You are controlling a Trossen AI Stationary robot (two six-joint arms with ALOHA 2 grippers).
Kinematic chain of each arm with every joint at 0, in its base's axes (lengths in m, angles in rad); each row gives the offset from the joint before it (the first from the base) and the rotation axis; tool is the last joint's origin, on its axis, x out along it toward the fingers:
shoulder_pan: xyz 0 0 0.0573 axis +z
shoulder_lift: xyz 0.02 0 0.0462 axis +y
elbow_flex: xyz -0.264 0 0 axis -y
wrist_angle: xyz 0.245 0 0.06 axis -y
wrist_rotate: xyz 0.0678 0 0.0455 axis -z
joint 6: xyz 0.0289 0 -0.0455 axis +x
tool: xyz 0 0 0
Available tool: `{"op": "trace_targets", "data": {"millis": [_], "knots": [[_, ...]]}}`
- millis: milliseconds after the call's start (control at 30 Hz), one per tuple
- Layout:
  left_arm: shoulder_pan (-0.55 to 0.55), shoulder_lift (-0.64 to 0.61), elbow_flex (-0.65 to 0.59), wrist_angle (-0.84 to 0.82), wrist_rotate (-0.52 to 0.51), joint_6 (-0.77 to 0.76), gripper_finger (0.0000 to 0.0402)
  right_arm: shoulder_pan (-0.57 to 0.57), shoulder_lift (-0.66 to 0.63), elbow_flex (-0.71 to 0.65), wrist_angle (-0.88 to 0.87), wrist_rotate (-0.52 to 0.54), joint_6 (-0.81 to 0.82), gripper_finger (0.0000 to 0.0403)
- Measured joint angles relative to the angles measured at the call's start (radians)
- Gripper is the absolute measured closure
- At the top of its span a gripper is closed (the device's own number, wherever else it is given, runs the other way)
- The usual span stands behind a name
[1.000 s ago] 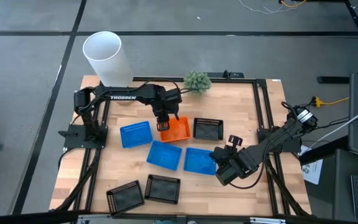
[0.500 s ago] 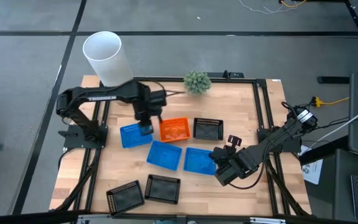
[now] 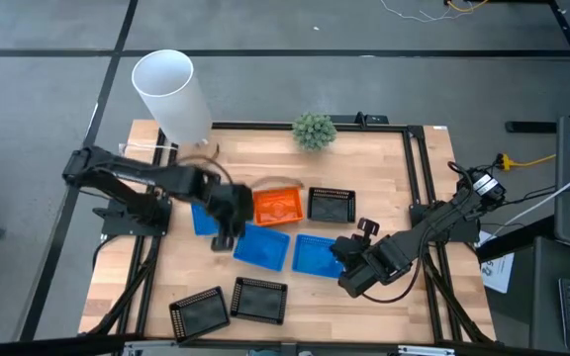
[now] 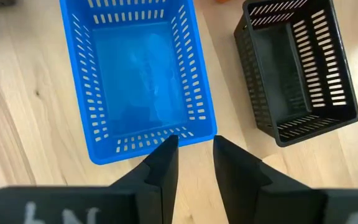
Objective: Stack baskets by color
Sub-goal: Stack the center blue bin on the top of the top blue bin
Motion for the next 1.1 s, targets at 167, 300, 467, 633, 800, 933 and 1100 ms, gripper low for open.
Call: {"op": "trace_targets", "data": {"millis": [167, 300, 467, 633, 800, 933, 1100], "knots": [[-0.094, 0.055, -0.111, 0.099, -0.061, 0.014, 0.032, 0.0, 0.0, 0.0, -0.001, -0.003, 0.0, 0.0302], [-0.155, 0.138, -0.126, 0.164, -0.108, 0.011, 0.032, 0.0, 0.0, 0.0, -0.004, -0.003, -0.023, 0.0302], [-0.186, 0.209, -0.099, 0.219, -0.111, 0.004, 0.0319, 0.0, 0.0, 0.0, -0.003, -0.003, -0.026, 0.0302], [-0.194, 0.217, -0.087, 0.231, -0.114, -0.039, 0.0311, 0.0, 0.0, 0.0, 0.002, -0.003, -0.026, 0.0302], [-0.209, 0.224, -0.086, 0.248, -0.133, -0.041, 0.0286, 0.0, 0.0, 0.0, 0.002, -0.003, -0.026, 0.0302], [-0.22, 0.237, -0.086, 0.269, -0.134, -0.04, 0.0267, 0.0, 0.0, 0.0, 0.002, -0.003, -0.026, 0.0302], [-0.222, 0.298, -0.088, 0.281, -0.142, -0.039, 0.0261, 0.0, 0.0, 0.0, 0.002, -0.003, -0.026, 0.0302]]}}
